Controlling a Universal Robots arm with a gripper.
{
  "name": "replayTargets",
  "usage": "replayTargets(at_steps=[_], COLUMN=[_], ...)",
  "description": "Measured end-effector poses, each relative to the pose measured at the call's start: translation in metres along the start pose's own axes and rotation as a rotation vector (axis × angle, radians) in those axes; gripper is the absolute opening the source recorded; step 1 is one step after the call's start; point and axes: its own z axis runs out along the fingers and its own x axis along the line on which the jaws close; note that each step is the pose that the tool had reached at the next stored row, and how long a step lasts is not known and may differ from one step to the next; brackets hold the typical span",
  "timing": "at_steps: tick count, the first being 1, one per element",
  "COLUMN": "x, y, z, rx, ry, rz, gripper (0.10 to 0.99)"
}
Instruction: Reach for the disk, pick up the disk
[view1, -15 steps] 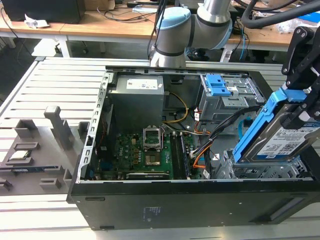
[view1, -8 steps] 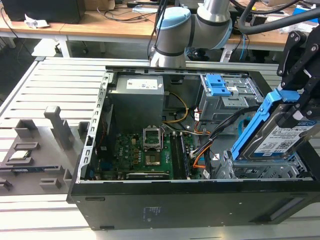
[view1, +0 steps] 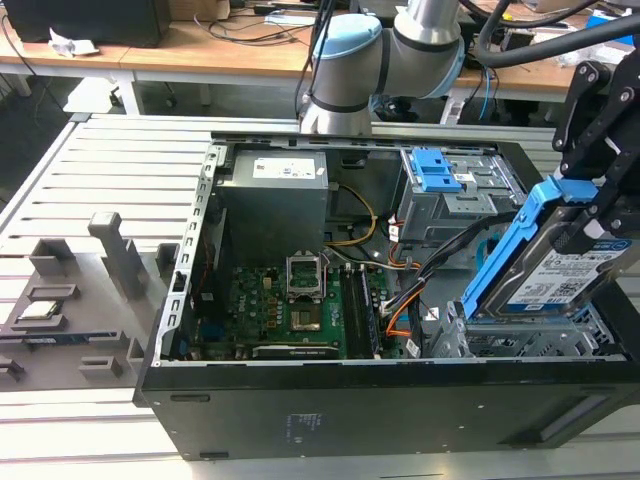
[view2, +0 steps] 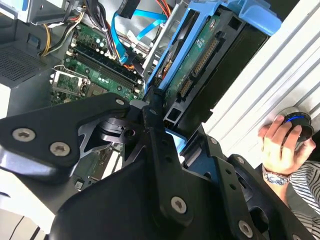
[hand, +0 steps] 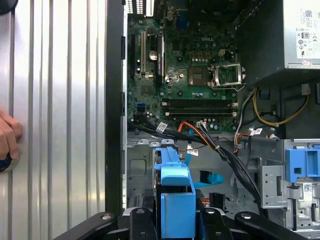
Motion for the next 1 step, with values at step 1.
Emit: replayTargets(at_steps=[1], x=[0.0000], y=[0.0000], z=[0.0000], rx=[0.000], ry=[0.0000], rz=[0.000], gripper=[0.369])
